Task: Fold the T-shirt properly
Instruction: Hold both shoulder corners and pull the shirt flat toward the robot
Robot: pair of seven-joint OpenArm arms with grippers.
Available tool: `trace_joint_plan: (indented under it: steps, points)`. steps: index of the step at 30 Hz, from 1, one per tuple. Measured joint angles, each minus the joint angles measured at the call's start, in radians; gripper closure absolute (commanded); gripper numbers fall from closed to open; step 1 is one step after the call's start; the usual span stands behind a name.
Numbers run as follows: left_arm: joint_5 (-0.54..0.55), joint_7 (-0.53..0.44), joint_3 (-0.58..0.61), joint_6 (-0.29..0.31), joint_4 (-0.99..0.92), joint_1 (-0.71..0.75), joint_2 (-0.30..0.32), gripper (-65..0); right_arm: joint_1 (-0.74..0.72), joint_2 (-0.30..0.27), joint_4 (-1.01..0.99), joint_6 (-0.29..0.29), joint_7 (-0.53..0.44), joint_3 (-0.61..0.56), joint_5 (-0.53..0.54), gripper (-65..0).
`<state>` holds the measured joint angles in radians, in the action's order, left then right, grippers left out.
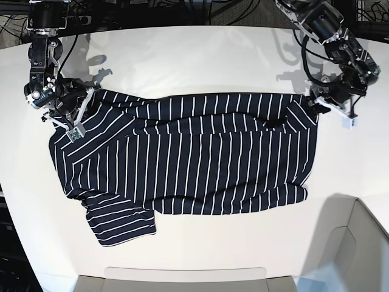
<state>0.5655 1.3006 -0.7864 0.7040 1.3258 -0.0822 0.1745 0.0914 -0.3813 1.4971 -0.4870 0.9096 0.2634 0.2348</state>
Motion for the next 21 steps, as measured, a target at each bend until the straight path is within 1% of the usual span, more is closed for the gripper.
trace_joint_plan:
  steps: [3,4,8,14,16,21]
  points:
    - [-0.008,0.003,0.005,-0.002,0.0,0.002,0.0,-1.0,0.0,0.0,0.0,0.0,0.0,0.0,0.0,0.0]
    - [-0.01,0.003,0.006,-0.001,0.0,0.002,0.0,0.0,0.0,0.0,0.0,0.0,0.0,0.0,0.0,0.0]
    - [-0.01,0.003,0.006,-0.001,0.0,0.002,0.002,0.0,0.0,0.0,0.0,0.0,0.0,0.0,0.0,0.0]
    - [0.016,0.003,0.005,0.0,0.0,0.048,0.038,0.0,0.009,0.0,0.003,0.0,-0.006,0.002,0.0,0.0]
    - [0.016,0.003,0.005,0.001,0.001,0.072,0.06,0.0,0.025,0.0,0.011,0.001,-0.021,0.002,0.001,0.0]
    - [0.002,0.008,-0.095,-0.002,0.067,0.156,0.063,0.0,0.083,0.0,0.074,0.0,-0.016,0.001,0.011,0.0]
